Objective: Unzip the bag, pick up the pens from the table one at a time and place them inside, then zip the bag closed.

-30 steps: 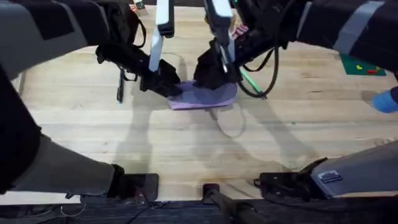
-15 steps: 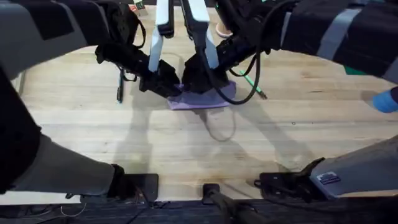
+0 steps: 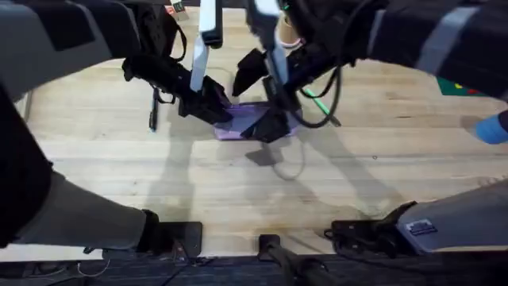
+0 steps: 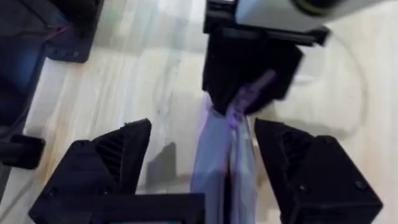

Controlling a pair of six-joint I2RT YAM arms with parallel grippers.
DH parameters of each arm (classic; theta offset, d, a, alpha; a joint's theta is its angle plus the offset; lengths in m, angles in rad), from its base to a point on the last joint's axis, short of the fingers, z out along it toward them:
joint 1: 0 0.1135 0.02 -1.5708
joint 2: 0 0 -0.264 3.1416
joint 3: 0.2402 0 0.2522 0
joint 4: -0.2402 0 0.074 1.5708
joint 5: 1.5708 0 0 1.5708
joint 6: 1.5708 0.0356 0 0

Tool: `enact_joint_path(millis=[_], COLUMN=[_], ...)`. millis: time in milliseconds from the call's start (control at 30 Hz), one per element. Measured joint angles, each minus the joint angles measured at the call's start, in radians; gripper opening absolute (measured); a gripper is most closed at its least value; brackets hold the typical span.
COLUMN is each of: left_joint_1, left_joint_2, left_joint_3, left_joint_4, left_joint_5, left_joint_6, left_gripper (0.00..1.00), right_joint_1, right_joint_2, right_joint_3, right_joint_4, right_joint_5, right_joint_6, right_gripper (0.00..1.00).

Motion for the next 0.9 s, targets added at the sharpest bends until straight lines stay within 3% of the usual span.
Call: enact_joint_path(millis=[300, 467, 500, 533, 667, 700, 733, 900], left_joint_1=[0.0, 0.0, 0.0, 0.0, 0.0, 0.0, 0.0, 0.002], left_joint_2=[0.0, 0.0, 0.0, 0.0, 0.0, 0.0, 0.0, 0.0], left_joint_3=[0.0, 0.0, 0.0, 0.0, 0.0, 0.0, 0.0, 0.002], left_joint_4=[0.006, 0.008, 0.008, 0.008, 0.029, 0.03, 0.029, -0.008], left_joint_5=[0.0, 0.0, 0.0, 0.0, 0.006, 0.007, 0.007, 0.024], left_joint_6=[0.0, 0.0, 0.0, 0.004, 0.003, 0.003, 0.0, 0.0], left_gripper=[0.042, 0.041, 0.042, 0.109, 0.722, 0.891, 0.962, 0.993], right_joint_1=[-0.077, -0.078, -0.078, -0.078, -0.078, -0.078, -0.078, -0.078], right_joint_2=[-0.144, -0.145, -0.145, -0.145, -0.145, -0.145, -0.145, -0.145], right_joint_3=[0.002, 0.002, 0.002, 0.002, 0.002, 0.002, 0.002, 0.002], right_joint_4=[-0.039, -0.041, -0.041, -0.041, -0.042, -0.041, -0.041, -0.041], right_joint_5=[0.099, 0.132, 0.136, 0.14, 0.146, 0.147, 0.147, 0.147], right_joint_6=[0.0, 0.0, -0.002, 0.0, 0.004, 0.004, 0.003, 0.003], right_gripper=[0.991, 0.829, 0.749, 0.598, 0.067, 0.038, 0.032, 0.028])
